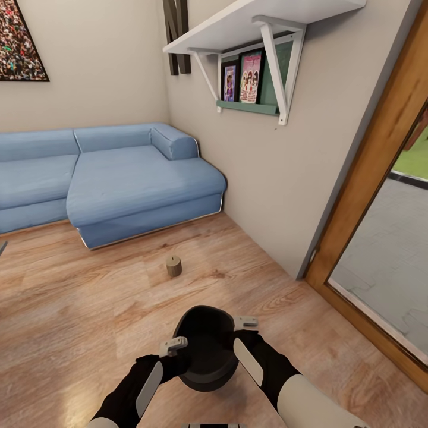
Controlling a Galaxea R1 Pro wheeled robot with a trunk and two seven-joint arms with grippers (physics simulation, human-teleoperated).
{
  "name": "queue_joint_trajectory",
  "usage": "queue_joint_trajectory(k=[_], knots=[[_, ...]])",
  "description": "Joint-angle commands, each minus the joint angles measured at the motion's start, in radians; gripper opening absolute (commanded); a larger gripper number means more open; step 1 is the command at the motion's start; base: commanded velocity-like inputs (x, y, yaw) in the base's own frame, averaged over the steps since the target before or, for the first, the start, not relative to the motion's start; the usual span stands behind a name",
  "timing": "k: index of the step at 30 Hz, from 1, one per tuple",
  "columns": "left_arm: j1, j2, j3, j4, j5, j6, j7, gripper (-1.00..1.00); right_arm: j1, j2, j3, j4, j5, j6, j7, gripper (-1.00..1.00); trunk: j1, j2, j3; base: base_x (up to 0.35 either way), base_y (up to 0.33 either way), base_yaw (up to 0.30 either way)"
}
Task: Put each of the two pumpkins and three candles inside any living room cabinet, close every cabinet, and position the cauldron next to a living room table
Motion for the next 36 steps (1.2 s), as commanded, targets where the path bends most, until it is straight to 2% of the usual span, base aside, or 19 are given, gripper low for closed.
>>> queue_joint_trajectory(k=[1,12,16,19,23,29,36], knots=[[0.000,0.000,0.000,0.000,0.000,0.000,0.000,1.00,0.000,0.000,0.000,0.000,0.000,0.000,0.000,1.00,0.000,0.000,0.000,0.000,0.000,0.000],[0.000,0.000,0.000,0.000,-0.001,0.000,0.000,1.00,0.000,0.000,-0.002,0.061,-0.002,-0.051,0.000,1.00,0.000,0.000,0.000,0.000,0.000,0.000],[0.000,0.000,0.000,0.000,-0.002,0.000,0.000,1.00,0.000,0.000,-0.002,0.104,0.000,-0.108,0.000,1.00,0.000,0.000,0.000,0.000,0.000,0.000],[0.000,0.000,0.000,0.000,-0.002,0.000,0.000,1.00,0.000,0.000,-0.002,0.118,0.002,-0.124,0.000,1.00,0.000,0.000,0.000,0.000,0.000,0.000],[0.000,0.000,0.000,0.000,-0.002,0.000,0.000,1.00,0.000,0.000,-0.002,0.121,0.003,-0.130,0.000,1.00,0.000,0.000,0.000,0.000,0.000,0.000],[0.000,0.000,0.000,0.000,-0.002,0.000,0.000,1.00,0.000,0.000,-0.002,0.122,0.003,-0.131,0.000,1.00,0.003,-0.001,-0.023,0.000,0.000,0.000],[0.000,0.000,0.000,0.000,-0.002,0.000,0.000,1.00,0.000,0.000,-0.002,0.122,0.003,-0.132,0.000,1.00,0.003,-0.001,-0.023,0.000,0.000,0.000]])
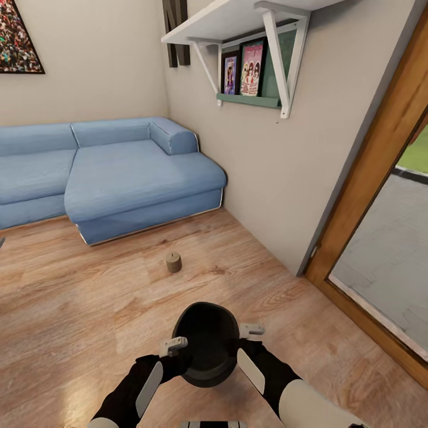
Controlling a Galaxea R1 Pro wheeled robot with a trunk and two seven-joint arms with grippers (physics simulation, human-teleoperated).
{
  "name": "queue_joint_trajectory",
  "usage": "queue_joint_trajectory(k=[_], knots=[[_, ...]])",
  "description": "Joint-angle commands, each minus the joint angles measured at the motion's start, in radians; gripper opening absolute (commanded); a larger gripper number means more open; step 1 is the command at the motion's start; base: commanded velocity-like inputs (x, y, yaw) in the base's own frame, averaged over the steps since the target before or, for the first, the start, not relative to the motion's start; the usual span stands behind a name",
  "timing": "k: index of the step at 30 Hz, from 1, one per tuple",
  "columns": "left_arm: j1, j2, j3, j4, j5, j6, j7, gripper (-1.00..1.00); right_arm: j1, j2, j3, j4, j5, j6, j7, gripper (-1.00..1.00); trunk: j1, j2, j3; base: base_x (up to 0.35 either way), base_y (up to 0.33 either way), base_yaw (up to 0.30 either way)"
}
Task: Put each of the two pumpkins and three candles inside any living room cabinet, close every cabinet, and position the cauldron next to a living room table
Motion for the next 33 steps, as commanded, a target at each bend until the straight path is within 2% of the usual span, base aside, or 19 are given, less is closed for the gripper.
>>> queue_joint_trajectory(k=[1,4,14,18,33], knots=[[0.000,0.000,0.000,0.000,0.000,0.000,0.000,1.00,0.000,0.000,0.000,0.000,0.000,0.000,0.000,1.00,0.000,0.000,-0.004,0.000,0.000,0.000],[0.000,0.000,0.000,0.000,0.000,0.000,0.000,1.00,-0.001,0.000,0.000,0.000,-0.001,0.000,-0.001,1.00,0.002,-0.001,-0.015,0.000,0.000,0.000],[0.000,0.000,0.000,0.000,0.000,0.000,0.000,1.00,0.000,0.000,0.000,0.000,-0.001,-0.001,-0.001,1.00,0.002,-0.001,-0.015,0.000,0.000,0.000],[0.000,0.000,0.000,0.000,0.000,0.000,0.000,1.00,0.000,0.000,0.000,0.001,-0.002,-0.001,-0.001,1.00,0.004,-0.002,-0.031,0.000,0.000,0.000],[0.000,0.000,0.000,0.000,0.000,0.000,0.000,1.00,0.000,0.000,0.000,0.002,-0.002,-0.001,-0.001,1.00,0.004,-0.002,-0.031,0.000,0.000,0.000]])
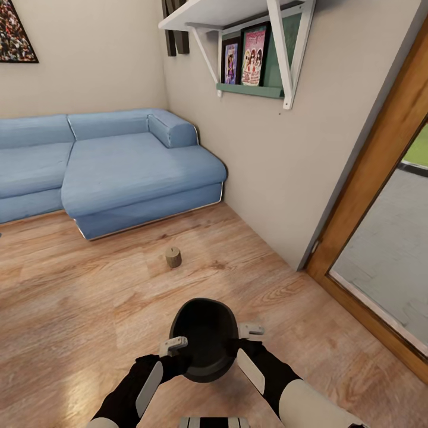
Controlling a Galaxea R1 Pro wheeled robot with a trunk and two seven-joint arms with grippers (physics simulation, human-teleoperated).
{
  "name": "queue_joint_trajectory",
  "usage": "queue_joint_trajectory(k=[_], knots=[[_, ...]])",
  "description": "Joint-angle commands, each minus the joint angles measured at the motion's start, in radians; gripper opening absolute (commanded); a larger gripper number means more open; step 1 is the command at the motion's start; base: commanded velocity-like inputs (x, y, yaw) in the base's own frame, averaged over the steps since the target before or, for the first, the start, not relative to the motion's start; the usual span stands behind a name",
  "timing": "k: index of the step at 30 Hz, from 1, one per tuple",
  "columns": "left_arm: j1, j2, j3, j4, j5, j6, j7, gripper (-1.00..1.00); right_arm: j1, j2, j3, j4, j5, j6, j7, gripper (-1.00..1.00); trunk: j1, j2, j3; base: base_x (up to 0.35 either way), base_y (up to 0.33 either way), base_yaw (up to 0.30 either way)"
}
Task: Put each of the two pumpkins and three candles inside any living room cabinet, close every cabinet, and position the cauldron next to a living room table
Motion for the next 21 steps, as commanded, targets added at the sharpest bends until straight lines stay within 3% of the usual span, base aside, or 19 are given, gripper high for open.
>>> queue_joint_trajectory(k=[1,16,21], knots=[[0.000,0.000,0.000,0.001,-0.005,0.002,0.001,1.00,0.000,0.000,0.000,0.000,0.000,0.000,0.000,1.00,0.000,0.000,0.000,0.000,0.000,0.000],[0.000,0.000,0.000,0.001,-0.005,0.002,0.001,1.00,0.000,0.000,0.000,0.000,0.000,-0.001,0.000,1.00,0.001,-0.001,-0.012,0.000,0.000,0.000],[0.000,0.000,0.000,0.001,-0.005,0.002,0.001,1.00,0.000,0.000,0.000,0.000,0.000,-0.002,0.000,1.00,0.003,-0.002,-0.027,0.000,0.000,0.000]])
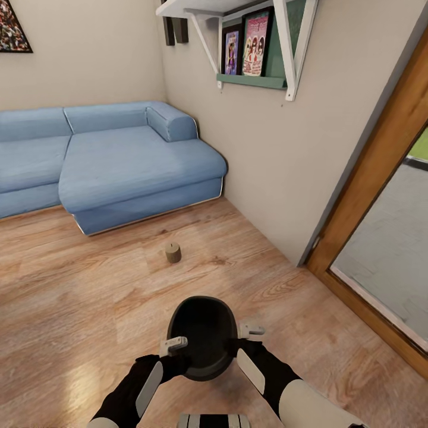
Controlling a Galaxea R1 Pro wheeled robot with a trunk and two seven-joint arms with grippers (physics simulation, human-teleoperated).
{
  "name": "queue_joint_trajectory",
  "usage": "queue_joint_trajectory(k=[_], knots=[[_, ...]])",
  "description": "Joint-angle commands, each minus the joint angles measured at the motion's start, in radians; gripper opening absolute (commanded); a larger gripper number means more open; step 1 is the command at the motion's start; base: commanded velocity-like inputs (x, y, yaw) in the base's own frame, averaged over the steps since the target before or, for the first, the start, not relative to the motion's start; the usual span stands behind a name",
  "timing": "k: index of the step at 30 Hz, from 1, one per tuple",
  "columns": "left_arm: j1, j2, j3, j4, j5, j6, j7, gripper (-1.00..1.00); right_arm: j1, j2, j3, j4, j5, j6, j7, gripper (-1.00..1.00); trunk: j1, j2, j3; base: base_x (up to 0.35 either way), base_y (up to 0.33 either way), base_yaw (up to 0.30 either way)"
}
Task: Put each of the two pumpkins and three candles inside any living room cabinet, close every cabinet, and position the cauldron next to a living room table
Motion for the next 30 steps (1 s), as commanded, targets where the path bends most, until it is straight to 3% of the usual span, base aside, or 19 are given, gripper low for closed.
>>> queue_joint_trajectory(k=[1,22,30], knots=[[0.000,0.000,0.000,0.001,-0.003,0.001,0.001,1.00,0.000,0.000,0.000,0.000,0.000,0.000,0.000,1.00,0.000,0.000,0.000,0.000,0.000,0.000],[0.000,0.000,0.000,0.001,0.000,0.001,0.001,1.00,0.000,0.000,0.000,0.012,0.001,-0.034,0.000,1.00,0.000,0.000,0.000,0.002,0.000,0.000],[0.000,0.000,0.001,0.001,0.002,0.001,0.001,1.00,0.000,0.000,0.000,0.012,0.001,-0.035,0.000,1.00,0.000,0.000,0.000,0.156,0.000,0.000]])
